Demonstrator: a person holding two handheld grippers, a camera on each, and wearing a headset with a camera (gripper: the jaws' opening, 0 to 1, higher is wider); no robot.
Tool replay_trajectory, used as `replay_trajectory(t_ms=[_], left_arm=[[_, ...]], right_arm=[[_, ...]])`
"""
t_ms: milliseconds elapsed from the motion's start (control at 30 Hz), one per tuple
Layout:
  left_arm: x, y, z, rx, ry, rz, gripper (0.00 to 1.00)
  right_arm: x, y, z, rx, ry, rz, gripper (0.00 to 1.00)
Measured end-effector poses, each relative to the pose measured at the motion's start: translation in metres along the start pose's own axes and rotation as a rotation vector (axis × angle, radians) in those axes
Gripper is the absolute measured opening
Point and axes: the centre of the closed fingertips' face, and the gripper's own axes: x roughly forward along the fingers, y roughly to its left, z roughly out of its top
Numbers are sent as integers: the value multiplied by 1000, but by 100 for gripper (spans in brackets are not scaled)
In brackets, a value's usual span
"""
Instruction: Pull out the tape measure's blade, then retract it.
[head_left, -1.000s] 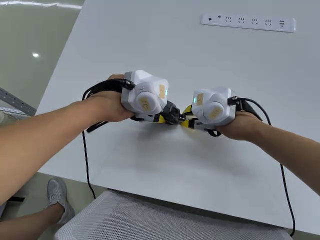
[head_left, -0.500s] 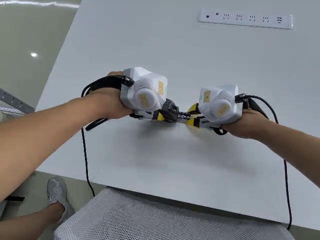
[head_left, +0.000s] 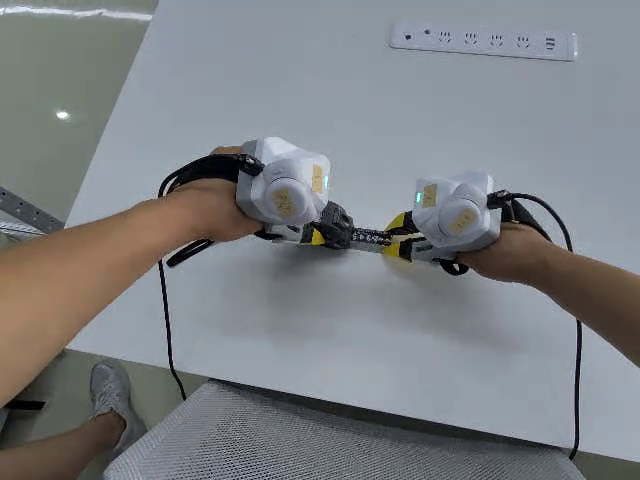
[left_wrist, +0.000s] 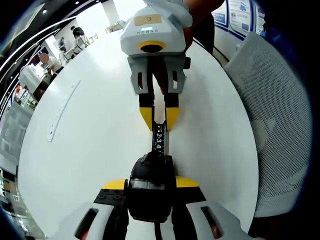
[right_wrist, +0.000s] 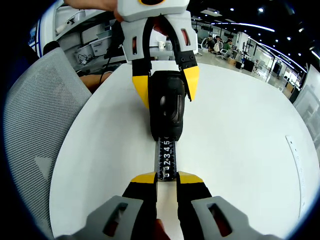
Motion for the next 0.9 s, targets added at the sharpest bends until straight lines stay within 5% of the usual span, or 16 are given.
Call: replay_trajectory(t_ms=[900], left_arm=[[2, -1, 1, 7, 6, -3, 28]], right_arm=[[-34, -2, -38, 35, 43, -18, 9]])
